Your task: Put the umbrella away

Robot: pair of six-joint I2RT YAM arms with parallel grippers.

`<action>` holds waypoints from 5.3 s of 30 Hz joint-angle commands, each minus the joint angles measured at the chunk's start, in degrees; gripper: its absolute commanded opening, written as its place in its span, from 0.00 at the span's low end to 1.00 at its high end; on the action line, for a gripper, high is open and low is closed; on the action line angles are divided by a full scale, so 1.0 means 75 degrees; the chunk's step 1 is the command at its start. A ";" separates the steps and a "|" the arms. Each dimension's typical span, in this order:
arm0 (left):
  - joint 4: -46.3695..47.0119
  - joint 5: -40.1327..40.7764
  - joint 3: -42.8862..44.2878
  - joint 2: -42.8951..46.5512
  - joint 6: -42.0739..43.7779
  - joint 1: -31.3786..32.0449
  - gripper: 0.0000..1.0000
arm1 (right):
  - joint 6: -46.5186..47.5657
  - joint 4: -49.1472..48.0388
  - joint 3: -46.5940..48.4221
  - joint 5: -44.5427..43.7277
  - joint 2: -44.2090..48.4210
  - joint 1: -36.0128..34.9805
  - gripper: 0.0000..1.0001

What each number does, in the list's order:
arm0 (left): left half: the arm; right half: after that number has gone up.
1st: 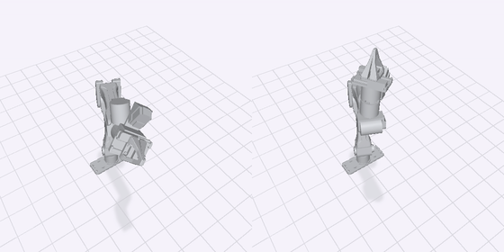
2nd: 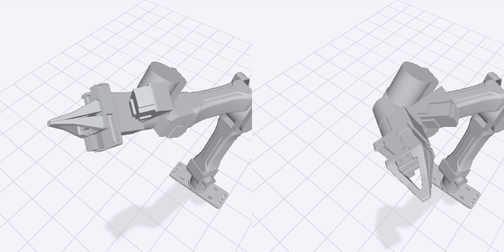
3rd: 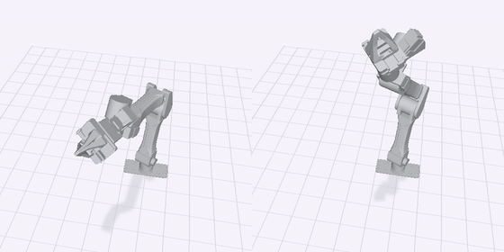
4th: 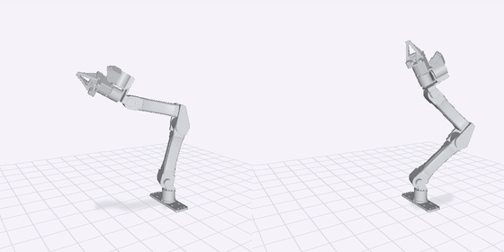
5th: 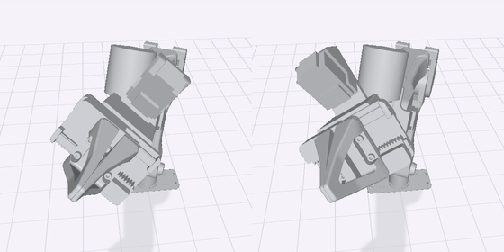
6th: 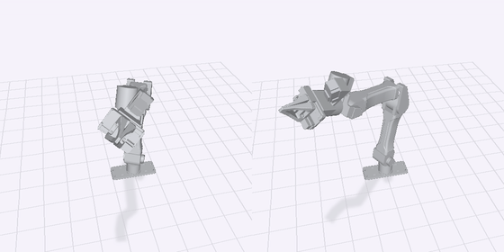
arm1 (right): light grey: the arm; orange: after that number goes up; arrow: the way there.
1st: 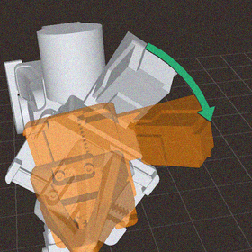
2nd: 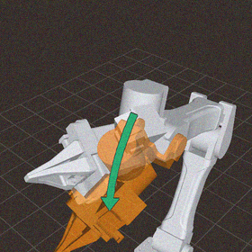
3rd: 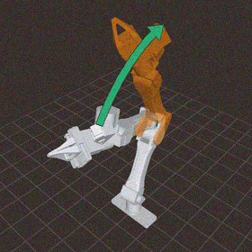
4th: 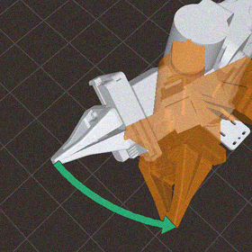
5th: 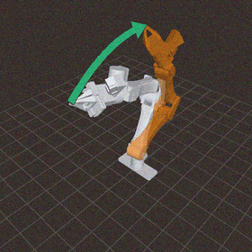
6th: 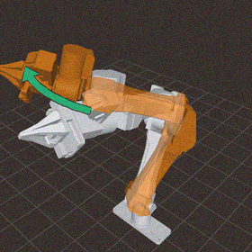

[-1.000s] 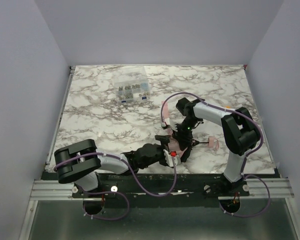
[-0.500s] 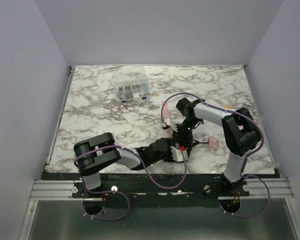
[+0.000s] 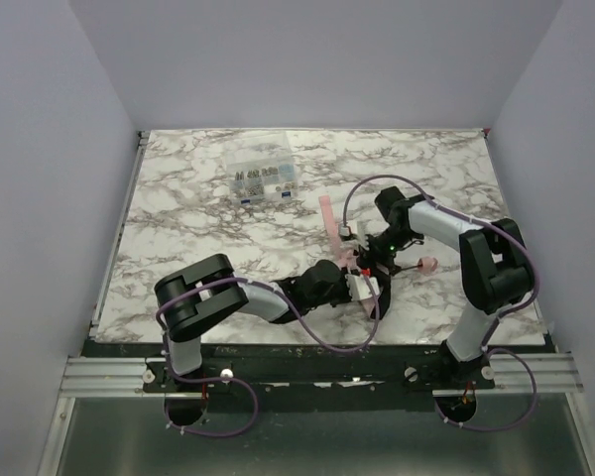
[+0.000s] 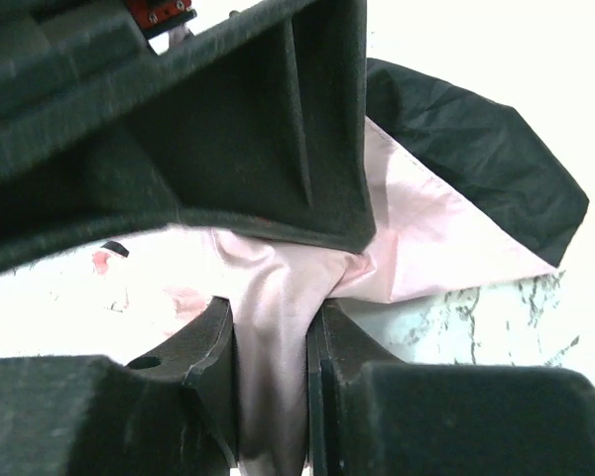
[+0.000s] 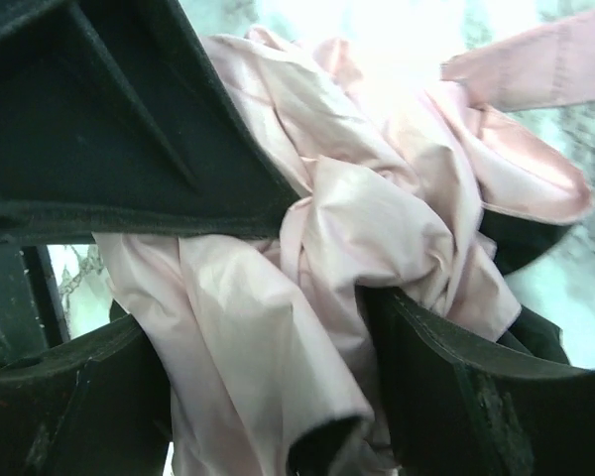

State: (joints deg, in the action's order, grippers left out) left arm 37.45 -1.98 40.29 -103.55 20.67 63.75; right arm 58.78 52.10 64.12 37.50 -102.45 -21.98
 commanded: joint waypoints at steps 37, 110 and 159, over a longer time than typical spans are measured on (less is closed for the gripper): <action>-0.5297 -0.3618 0.1612 -0.2033 -0.1133 -0.1592 0.00 | 0.3963 -0.3486 -0.3118 0.0179 0.2671 0.1600 1.00; 0.2180 0.2576 -0.2157 0.1155 0.2752 0.0439 0.96 | 0.0566 0.1546 0.1194 -0.0914 -0.3708 -0.1447 0.11; -0.4517 -0.5557 0.1354 -0.2040 -0.3252 -0.3502 0.00 | 0.4171 -0.4047 -0.2420 0.0275 0.2020 -0.0379 0.95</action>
State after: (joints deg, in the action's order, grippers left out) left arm 21.02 -42.87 54.06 -111.07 1.15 39.48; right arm 91.39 32.77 49.04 50.04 -86.56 -20.05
